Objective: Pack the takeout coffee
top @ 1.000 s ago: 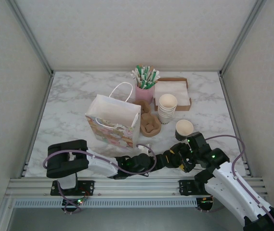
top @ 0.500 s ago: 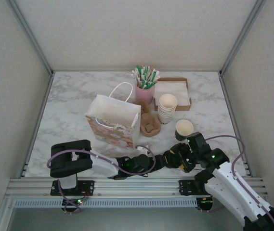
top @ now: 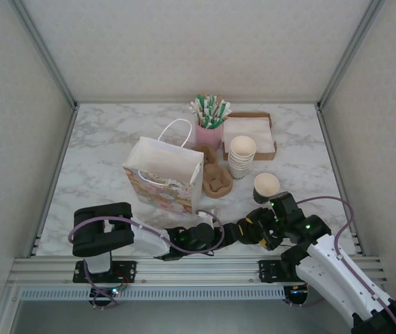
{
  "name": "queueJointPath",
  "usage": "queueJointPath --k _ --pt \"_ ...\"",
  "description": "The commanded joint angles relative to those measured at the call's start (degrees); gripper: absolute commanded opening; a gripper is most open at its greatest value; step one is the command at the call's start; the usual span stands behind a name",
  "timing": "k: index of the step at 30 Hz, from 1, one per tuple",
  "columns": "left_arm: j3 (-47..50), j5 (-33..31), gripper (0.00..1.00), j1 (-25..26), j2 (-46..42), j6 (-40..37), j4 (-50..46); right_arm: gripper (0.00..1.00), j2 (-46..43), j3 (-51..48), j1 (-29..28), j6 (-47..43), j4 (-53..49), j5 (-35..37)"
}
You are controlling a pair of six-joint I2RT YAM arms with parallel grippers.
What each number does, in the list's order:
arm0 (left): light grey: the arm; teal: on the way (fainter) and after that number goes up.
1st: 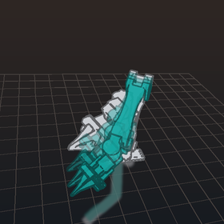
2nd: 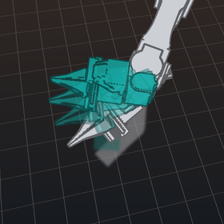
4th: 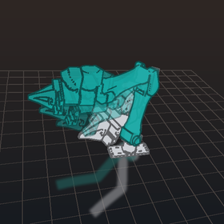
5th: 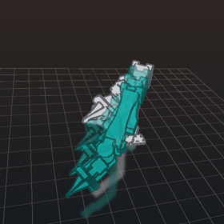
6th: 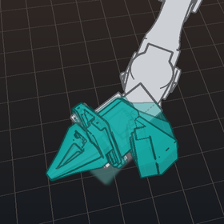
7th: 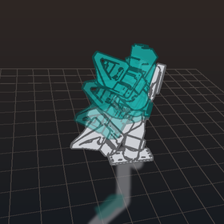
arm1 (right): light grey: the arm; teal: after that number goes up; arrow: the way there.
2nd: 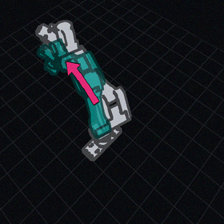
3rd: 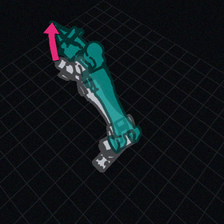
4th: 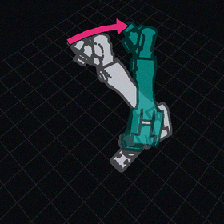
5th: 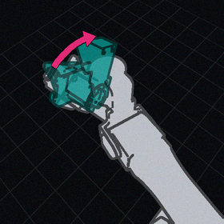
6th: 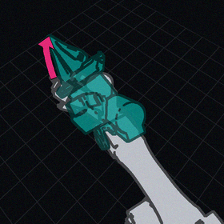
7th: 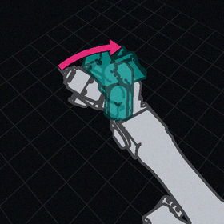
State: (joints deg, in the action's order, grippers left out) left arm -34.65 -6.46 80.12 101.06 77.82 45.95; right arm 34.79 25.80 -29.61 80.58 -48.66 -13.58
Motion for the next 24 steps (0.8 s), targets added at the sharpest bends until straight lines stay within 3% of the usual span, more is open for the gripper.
queueJointPath --k 1,24 --pt "-0.3 0.8 0.76 -0.5 0.9 -1.4 2.5 0.77 -0.6 -0.6 0.3 0.2 -0.6 -0.4" --pt "-1.2 3.2 0.75 -1.1 3.9 -0.2 5.3 0.76 -1.8 -2.7 0.3 0.6 -0.3 -0.8"
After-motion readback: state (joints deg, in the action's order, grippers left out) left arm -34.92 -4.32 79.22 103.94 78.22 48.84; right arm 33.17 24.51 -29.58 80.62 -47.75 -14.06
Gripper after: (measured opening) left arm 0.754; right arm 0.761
